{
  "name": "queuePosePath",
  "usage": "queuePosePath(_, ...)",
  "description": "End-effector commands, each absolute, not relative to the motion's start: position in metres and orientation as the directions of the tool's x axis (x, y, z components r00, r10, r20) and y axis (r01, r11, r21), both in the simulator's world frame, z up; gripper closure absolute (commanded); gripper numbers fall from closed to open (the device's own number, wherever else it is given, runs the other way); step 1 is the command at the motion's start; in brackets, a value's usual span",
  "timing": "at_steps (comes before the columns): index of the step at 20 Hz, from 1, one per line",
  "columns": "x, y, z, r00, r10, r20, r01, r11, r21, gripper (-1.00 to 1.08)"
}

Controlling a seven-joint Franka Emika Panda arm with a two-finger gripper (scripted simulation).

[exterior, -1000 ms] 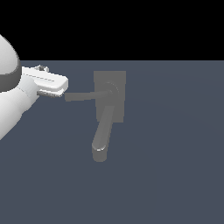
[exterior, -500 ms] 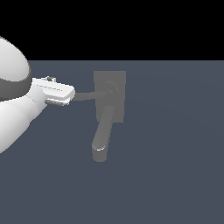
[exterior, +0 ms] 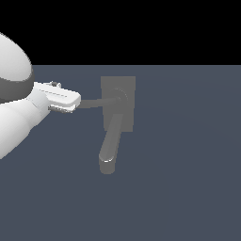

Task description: Turn on the faucet by rotating a designated handle.

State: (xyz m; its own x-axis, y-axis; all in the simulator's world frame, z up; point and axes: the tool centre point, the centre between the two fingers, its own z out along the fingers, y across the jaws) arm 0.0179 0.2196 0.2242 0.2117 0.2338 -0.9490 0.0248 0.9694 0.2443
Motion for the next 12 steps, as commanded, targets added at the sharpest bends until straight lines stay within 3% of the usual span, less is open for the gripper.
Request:
queuePosePath(1, 0.007, 0.208, 0.152, 0.097, 0.237, -0.967, 0.071, 0.967, 0.244, 1.08)
queuePosePath(12, 0.014, 0.188, 0.141, 0.071, 0.142, -0.987, 0.090, 0.985, 0.148, 1.08)
